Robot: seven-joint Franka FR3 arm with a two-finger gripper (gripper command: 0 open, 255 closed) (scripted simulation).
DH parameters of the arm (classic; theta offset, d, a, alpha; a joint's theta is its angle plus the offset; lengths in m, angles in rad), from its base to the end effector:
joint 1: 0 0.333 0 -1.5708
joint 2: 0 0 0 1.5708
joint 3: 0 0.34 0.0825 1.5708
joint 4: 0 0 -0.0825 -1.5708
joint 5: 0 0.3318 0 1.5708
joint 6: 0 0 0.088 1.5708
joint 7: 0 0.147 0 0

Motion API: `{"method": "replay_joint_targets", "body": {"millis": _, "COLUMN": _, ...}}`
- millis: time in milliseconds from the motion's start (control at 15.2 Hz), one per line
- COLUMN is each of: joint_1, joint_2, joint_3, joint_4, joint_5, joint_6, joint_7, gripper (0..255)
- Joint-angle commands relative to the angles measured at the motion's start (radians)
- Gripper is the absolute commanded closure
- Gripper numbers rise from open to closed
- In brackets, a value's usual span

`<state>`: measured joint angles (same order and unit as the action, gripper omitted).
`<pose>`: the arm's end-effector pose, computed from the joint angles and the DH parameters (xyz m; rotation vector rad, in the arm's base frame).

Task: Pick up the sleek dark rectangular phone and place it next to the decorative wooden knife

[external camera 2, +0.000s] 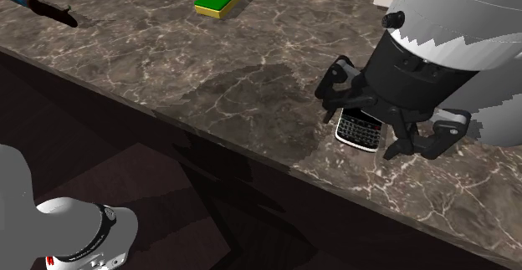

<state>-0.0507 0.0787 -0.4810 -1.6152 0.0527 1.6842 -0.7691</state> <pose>0.4676 -0.2562 0.5633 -3.1073 -0.3631 -0.0143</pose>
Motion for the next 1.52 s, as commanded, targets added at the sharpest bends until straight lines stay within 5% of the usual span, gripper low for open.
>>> {"method": "replay_joint_targets", "body": {"millis": 0, "joint_1": 0.0, "joint_2": 0.0, "joint_3": 0.0, "joint_4": -0.001, "joint_5": 0.0, "joint_6": 0.0, "joint_7": 0.0, "gripper": 0}}
{"method": "replay_joint_targets", "body": {"millis": 66, "joint_1": 0.0, "joint_2": 0.0, "joint_3": 0.0, "joint_4": 0.0, "joint_5": 0.0, "joint_6": 0.0, "joint_7": 0.0, "gripper": 0}}
{"method": "replay_joint_targets", "body": {"millis": 132, "joint_1": 0.0, "joint_2": 0.0, "joint_3": 0.0, "joint_4": 0.0, "joint_5": 0.0, "joint_6": 0.0, "joint_7": 0.0, "gripper": 255}}
{"method": "replay_joint_targets", "body": {"millis": 726, "joint_1": 0.0, "joint_2": 0.0, "joint_3": 0.0, "joint_4": -0.001, "joint_5": 0.0, "joint_6": 0.0, "joint_7": 0.0, "gripper": 255}}
{"method": "replay_joint_targets", "body": {"millis": 1452, "joint_1": -0.013, "joint_2": 0.04, "joint_3": -0.007, "joint_4": 0.196, "joint_5": 0.019, "joint_6": -0.161, "joint_7": -0.009, "gripper": 255}}
